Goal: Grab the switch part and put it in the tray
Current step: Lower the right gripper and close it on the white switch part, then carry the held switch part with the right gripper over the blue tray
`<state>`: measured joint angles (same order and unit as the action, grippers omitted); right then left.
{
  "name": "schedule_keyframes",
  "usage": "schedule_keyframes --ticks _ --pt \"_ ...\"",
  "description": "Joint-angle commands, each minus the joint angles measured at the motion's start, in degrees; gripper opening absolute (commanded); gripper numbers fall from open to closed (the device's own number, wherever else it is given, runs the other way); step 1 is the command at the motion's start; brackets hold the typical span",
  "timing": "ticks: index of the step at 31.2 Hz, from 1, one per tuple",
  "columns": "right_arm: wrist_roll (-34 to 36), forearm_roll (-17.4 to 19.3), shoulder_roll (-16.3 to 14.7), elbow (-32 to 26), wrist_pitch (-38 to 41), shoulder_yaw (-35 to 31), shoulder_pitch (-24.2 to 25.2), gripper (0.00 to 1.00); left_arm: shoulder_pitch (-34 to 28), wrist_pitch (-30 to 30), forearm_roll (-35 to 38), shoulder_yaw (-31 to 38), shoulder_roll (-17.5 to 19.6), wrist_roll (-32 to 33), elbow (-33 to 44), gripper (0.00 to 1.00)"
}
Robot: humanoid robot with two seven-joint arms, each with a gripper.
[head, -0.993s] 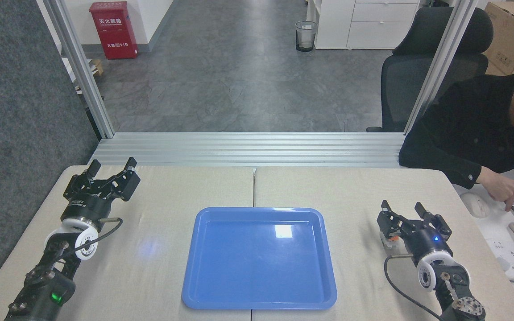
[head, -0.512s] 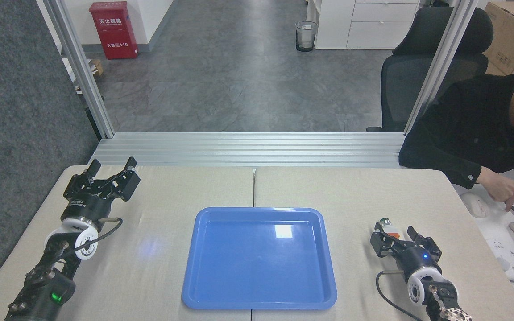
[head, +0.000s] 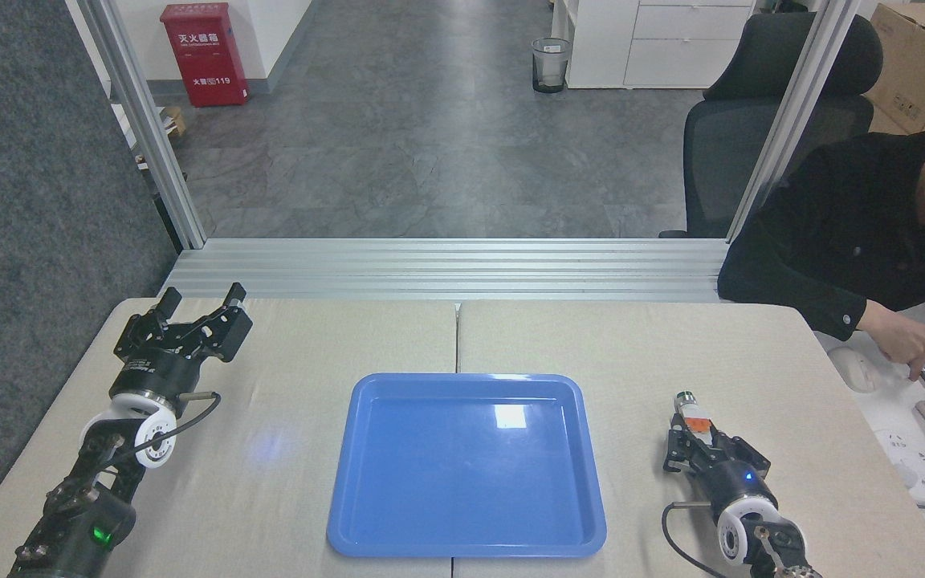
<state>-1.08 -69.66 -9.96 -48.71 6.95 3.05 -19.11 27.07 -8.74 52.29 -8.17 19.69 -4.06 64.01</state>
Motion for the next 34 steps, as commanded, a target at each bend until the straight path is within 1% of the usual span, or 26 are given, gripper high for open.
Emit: schedule_keyframes --ticks 1,3,4,6,8,10,12,15,17,19,21,23,27,30,32,34 --pt "-0.1 0.8 1.2 -0.9 -0.3 -0.1 -0.1 0.00 0.0 0.0 0.0 0.0 0.0 0.0 0.0 1.00" --pt "-0.1 1.4 1.3 -4.4 -1.0 -0.4 -0.2 0.00 0.0 0.0 0.0 0.0 0.0 0.0 0.0 1.00" --pt "-0.2 2.0 1.8 -7.1 -1.4 -0.4 -0.2 0.00 0.0 0.0 0.0 0.0 0.0 0.0 0.0 1.00" --pt "-1.0 2.9 3.3 -12.7 -1.8 0.0 -0.1 0.00 0.0 0.0 0.0 0.0 0.0 0.0 0.0 1.00" --pt "-2.8 3.1 5.4 -18.5 -1.7 0.8 0.0 0.00 0.0 0.0 0.0 0.0 0.0 0.0 0.0 1.00" --pt "-5.3 3.0 7.1 -22.5 -1.1 1.7 0.0 0.00 0.0 0.0 0.0 0.0 0.0 0.0 0.0 1.00" --pt "-7.5 2.5 8.2 -24.8 -0.8 5.5 -0.3 0.00 0.0 0.0 0.0 0.0 0.0 0.0 0.0 1.00" --pt "-9.6 1.3 9.7 -28.2 1.1 13.5 0.0 0.00 0.0 0.0 0.0 0.0 0.0 0.0 0.0 1.00" --pt "-10.3 -1.9 11.6 -29.7 3.8 16.9 0.8 0.00 0.0 0.0 0.0 0.0 0.0 0.0 0.1 1.00" --pt "-10.3 -6.5 13.3 -29.8 7.6 18.1 2.1 0.00 0.0 0.0 0.0 0.0 0.0 0.0 0.1 1.00" --pt "-10.3 -11.4 14.1 -29.8 10.9 18.2 3.5 0.00 -0.1 0.0 0.0 0.0 0.0 0.0 0.1 1.00" --pt "-10.3 -14.6 14.7 -29.8 13.0 18.8 4.3 0.00 -0.1 0.0 0.0 0.0 0.0 0.0 0.1 1.00" --pt "-10.4 -18.3 14.7 -29.4 14.6 21.4 6.5 0.00 -0.1 0.0 0.0 0.0 0.0 0.0 0.1 1.00" --pt "-11.0 -21.9 14.5 -28.1 14.6 21.5 7.9 0.00 0.0 0.0 0.0 0.0 0.0 0.0 0.1 1.00" --pt "-11.5 -23.0 14.5 -27.1 14.4 21.4 8.4 0.00 0.0 0.0 0.0 0.0 0.0 0.0 0.0 1.00" --pt "-11.6 -23.0 14.5 -26.6 14.0 21.1 8.7 0.01 -0.1 0.0 0.0 0.0 0.0 0.0 0.1 1.00"
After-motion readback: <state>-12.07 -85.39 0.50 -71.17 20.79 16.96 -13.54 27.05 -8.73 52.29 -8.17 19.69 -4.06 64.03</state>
